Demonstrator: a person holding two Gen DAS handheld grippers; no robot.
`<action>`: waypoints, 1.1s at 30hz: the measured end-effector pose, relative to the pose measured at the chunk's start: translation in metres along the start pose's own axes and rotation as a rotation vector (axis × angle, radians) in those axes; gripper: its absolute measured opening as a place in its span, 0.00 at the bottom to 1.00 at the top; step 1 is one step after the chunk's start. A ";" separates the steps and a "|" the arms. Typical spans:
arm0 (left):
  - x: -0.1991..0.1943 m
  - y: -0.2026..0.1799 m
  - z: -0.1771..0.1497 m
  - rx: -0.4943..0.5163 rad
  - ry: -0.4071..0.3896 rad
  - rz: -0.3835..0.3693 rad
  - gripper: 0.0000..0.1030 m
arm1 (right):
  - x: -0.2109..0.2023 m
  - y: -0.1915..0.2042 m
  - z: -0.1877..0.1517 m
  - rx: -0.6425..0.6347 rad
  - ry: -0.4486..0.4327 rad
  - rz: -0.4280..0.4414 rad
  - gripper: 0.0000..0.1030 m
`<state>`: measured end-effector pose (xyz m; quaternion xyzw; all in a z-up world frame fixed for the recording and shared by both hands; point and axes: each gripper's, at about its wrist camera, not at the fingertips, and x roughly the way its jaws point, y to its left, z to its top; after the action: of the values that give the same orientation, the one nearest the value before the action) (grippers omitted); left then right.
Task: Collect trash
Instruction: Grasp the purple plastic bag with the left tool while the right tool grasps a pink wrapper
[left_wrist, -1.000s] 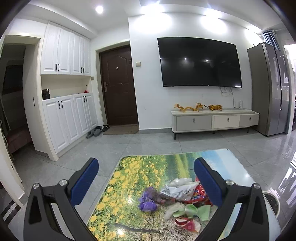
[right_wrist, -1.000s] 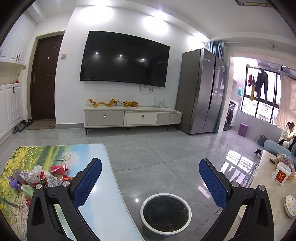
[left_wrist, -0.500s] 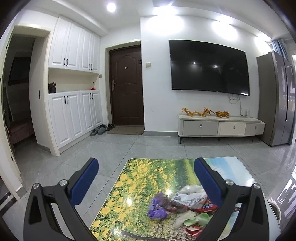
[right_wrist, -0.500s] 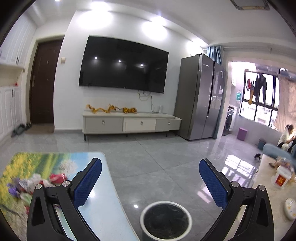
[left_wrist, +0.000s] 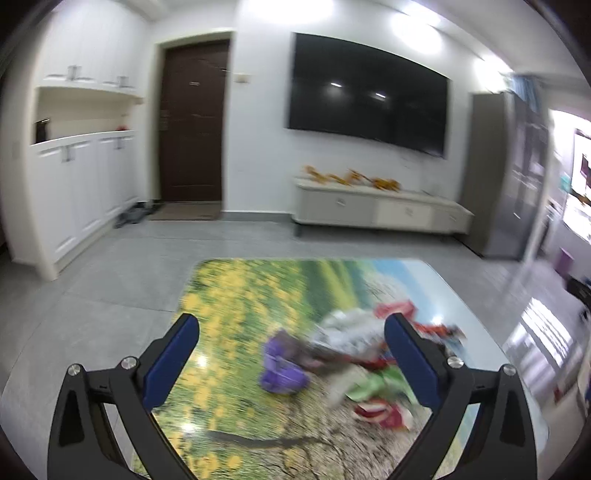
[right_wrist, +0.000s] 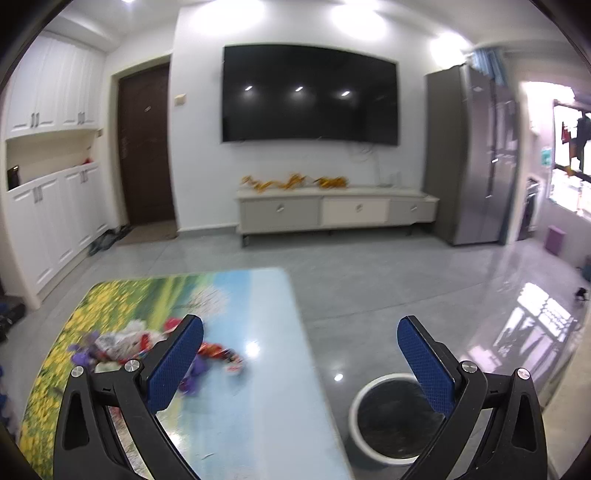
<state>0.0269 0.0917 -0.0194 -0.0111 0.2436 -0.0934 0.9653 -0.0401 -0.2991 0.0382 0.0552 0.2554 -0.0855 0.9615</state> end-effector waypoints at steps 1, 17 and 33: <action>0.004 -0.004 -0.003 0.018 0.011 -0.012 0.93 | 0.007 0.002 -0.002 -0.029 0.022 0.011 0.99; 0.124 0.028 -0.040 -0.002 0.359 -0.024 0.68 | 0.087 0.091 -0.058 -0.197 0.406 0.639 0.63; 0.104 0.038 -0.057 -0.044 0.367 -0.082 0.35 | 0.127 0.193 -0.107 -0.420 0.595 0.755 0.37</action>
<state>0.0965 0.1107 -0.1209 -0.0248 0.4170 -0.1278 0.8995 0.0542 -0.1111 -0.1053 -0.0286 0.4914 0.3395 0.8015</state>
